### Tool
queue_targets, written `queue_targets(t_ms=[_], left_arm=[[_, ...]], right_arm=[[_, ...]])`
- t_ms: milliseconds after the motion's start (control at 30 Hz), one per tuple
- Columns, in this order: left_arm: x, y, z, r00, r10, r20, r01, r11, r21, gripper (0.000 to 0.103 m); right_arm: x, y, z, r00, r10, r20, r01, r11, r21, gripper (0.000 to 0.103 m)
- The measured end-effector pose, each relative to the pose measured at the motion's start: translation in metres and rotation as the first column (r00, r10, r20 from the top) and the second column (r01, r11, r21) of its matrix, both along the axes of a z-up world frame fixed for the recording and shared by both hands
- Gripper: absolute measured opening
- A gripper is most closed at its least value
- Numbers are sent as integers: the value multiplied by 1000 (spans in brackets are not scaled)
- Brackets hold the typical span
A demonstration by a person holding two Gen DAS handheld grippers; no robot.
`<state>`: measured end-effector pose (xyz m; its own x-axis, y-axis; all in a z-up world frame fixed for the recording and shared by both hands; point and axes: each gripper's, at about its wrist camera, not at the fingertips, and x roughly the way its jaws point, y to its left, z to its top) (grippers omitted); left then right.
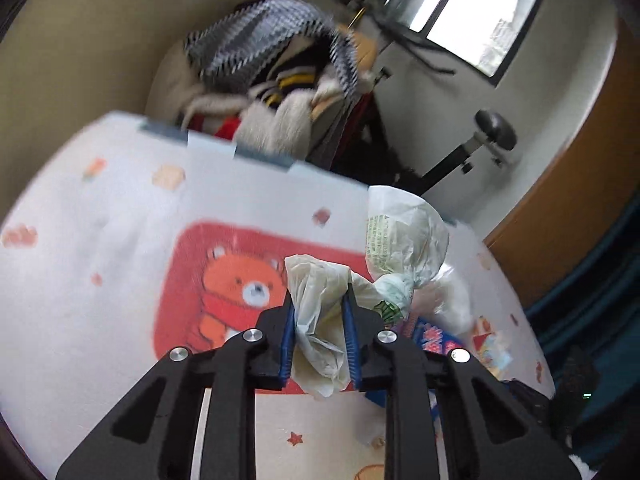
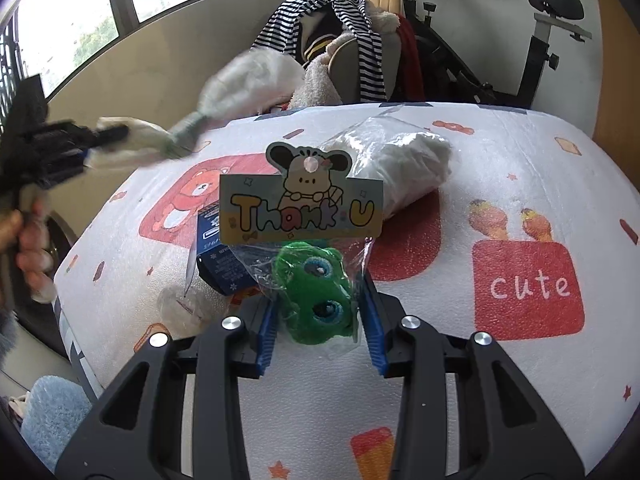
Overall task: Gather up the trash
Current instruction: 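Carry the toy bag and white plastic bag over the brown bin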
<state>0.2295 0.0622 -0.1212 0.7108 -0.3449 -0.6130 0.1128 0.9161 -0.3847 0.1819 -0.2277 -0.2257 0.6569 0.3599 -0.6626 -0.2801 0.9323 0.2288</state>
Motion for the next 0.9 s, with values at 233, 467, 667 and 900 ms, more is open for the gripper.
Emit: queue_targets(t_ms=[233,467,667,900], left_arm=[[-50,19,44,997,-46,54,44,998,35,21],[-110,31,54,996,-72,58,70,997,26,21],[-159,21,48,989,-135,54,134,991,17,21],[-211,1,31,974,-225,39,224,974,32,21]], right_arm=[[-27,-11,39,998,-7,59,5,1000,24,39],[-67,-22,70,993,-1,119,0,1000,11,39],[-110,-25,84,987,18,161,-9,998,-57,39],[-143,-32,86,988,11,152,-7,1000,-27,39]])
